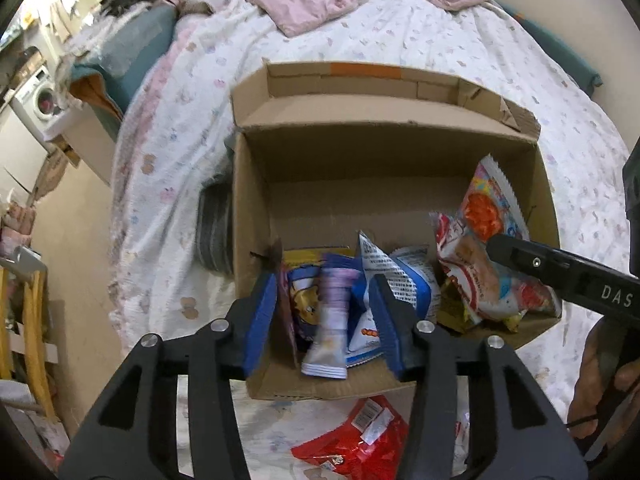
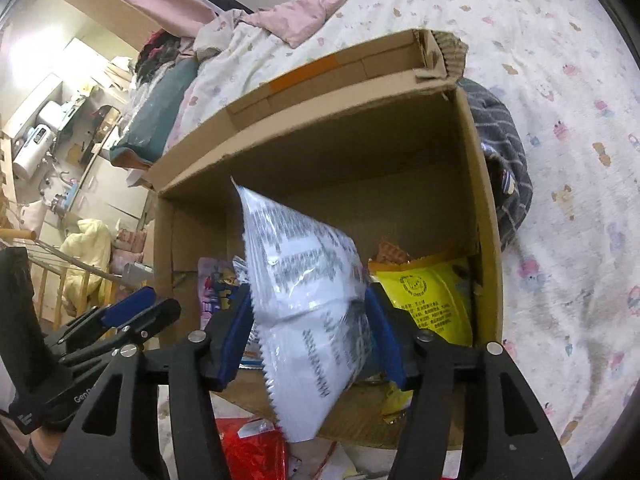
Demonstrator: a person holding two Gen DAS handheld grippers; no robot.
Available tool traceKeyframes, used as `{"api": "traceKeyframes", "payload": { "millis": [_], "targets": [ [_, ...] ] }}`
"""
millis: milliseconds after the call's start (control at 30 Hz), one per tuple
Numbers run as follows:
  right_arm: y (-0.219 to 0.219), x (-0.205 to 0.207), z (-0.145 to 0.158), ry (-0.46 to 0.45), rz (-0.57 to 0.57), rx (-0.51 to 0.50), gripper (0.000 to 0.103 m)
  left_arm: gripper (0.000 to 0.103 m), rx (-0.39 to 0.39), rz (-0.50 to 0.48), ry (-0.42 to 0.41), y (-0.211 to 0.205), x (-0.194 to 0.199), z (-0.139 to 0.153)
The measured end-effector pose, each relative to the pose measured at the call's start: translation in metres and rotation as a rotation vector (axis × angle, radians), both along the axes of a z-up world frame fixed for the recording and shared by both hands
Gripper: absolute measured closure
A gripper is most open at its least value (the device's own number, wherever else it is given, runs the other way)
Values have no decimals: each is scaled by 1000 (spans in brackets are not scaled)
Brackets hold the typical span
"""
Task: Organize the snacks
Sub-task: 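Lower both snacks into the box and open both tools to release them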
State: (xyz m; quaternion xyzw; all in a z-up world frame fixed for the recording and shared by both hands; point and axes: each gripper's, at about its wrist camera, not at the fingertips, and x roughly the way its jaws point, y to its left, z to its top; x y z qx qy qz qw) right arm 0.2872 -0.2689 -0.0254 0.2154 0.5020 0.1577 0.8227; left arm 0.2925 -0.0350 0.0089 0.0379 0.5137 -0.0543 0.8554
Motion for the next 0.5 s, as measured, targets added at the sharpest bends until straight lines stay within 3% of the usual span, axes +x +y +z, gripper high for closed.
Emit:
{"api": "traceKeyframes", "payload": {
  "millis": [167, 333, 400, 500],
  "targets": [
    [-9, -1, 8, -40, -36, 11, 42, 37, -16, 6, -28, 4, -2, 7],
    [-12, -3, 7, -41, -56, 7, 21, 31, -47, 20, -45, 12, -6, 13],
    [-13, -4, 10, -51, -61, -10, 20, 24, -60, 29, -61, 16, -10, 17],
    [-13, -6, 17, -70, -58, -21, 20, 22, -63, 45, -78, 18, -16, 23]
  ]
}}
